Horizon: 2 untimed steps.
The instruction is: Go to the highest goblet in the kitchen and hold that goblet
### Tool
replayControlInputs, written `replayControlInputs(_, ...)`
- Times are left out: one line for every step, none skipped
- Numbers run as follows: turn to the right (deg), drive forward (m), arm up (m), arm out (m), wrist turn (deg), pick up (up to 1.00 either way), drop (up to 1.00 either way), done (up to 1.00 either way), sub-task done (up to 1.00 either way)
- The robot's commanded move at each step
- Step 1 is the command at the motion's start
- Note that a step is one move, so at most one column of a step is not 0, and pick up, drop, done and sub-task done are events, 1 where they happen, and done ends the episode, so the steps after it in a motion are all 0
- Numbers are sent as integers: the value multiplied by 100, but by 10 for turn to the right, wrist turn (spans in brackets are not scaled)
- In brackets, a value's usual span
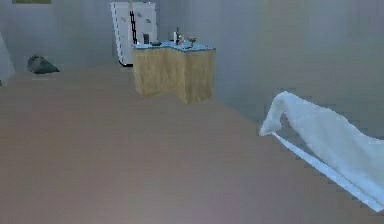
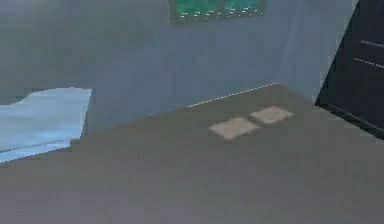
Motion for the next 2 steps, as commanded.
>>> replayControlInputs(0,100,0,0,0,0,0,0,0)
replayControlInputs(0,100,0,0,0,0,0,0,0)
